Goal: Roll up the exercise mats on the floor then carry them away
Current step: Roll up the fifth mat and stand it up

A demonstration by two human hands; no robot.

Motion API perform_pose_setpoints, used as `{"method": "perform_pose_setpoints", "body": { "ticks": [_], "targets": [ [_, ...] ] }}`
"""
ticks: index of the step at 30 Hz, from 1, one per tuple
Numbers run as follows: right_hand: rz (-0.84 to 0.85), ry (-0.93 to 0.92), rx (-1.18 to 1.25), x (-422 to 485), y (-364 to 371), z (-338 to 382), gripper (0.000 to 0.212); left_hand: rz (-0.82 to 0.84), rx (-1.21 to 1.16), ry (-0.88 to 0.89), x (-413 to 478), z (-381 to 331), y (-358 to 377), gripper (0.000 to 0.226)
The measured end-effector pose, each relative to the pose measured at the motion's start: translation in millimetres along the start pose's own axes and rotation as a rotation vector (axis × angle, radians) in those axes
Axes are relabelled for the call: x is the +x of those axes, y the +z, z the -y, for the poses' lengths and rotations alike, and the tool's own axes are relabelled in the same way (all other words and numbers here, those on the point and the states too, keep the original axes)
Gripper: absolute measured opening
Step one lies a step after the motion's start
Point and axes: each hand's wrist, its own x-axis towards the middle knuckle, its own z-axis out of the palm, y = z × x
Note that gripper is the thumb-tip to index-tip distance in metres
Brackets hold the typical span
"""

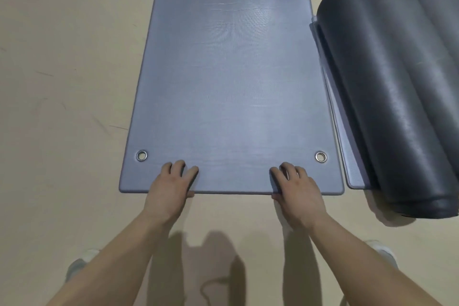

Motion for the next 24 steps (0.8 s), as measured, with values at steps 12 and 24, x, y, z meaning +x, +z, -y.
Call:
{"method": "perform_pose_setpoints", "body": {
  "ticks": [12, 24],
  "targets": [
    [-0.228, -0.023, 0.020, -2, -4, -2, 0.020, -0.140, -0.041, 0.130, -17, 12, -6, 0.051],
    [0.038, 0.229, 0.158, -19, -103, 7, 0.040, -0.167, -0.045, -0.041, -58, -19, -71, 0.028]
  ]
}}
